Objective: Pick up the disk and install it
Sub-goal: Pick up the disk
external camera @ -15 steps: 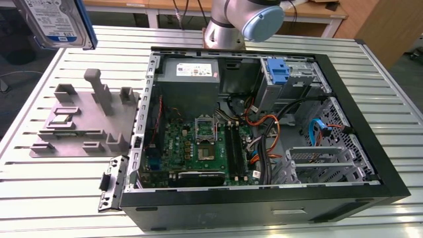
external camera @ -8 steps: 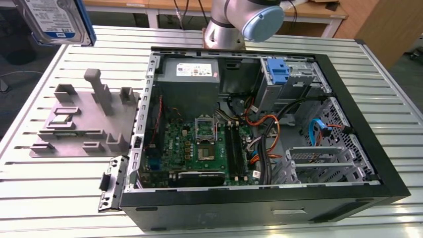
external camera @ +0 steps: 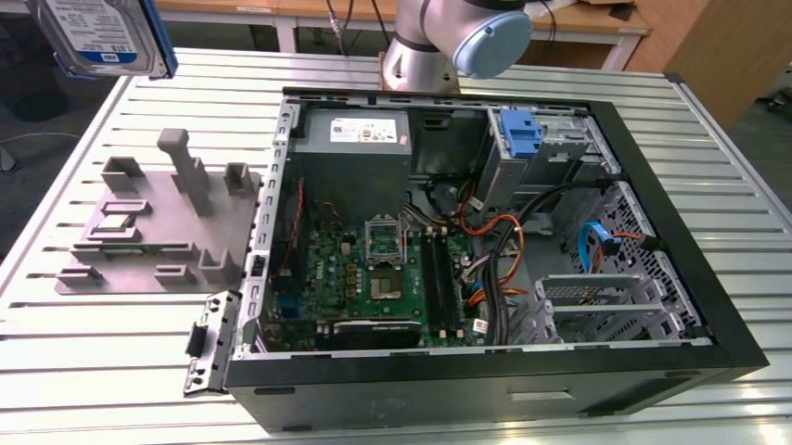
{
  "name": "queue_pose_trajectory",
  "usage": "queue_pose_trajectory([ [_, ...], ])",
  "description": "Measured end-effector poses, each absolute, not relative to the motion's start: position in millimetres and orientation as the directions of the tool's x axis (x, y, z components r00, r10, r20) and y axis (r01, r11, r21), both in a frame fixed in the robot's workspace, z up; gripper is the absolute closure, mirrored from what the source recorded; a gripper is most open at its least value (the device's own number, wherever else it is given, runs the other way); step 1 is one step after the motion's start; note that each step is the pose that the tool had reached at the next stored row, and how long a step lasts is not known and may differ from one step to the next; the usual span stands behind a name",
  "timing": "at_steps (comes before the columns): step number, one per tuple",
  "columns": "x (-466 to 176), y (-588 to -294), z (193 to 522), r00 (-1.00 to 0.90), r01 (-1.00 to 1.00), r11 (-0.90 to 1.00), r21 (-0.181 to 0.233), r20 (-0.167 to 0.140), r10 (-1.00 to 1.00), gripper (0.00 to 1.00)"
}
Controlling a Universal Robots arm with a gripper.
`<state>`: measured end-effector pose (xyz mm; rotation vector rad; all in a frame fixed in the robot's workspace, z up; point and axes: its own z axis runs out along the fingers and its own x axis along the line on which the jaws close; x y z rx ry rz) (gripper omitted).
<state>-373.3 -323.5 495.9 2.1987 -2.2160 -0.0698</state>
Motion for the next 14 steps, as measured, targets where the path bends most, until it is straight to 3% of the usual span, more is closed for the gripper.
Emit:
queue_pose_trajectory([
  [14, -369.8, -323.5, 495.9, -0.008, -0.999, 0.007, 0.045, -0.018, -1.0, 0.65],
])
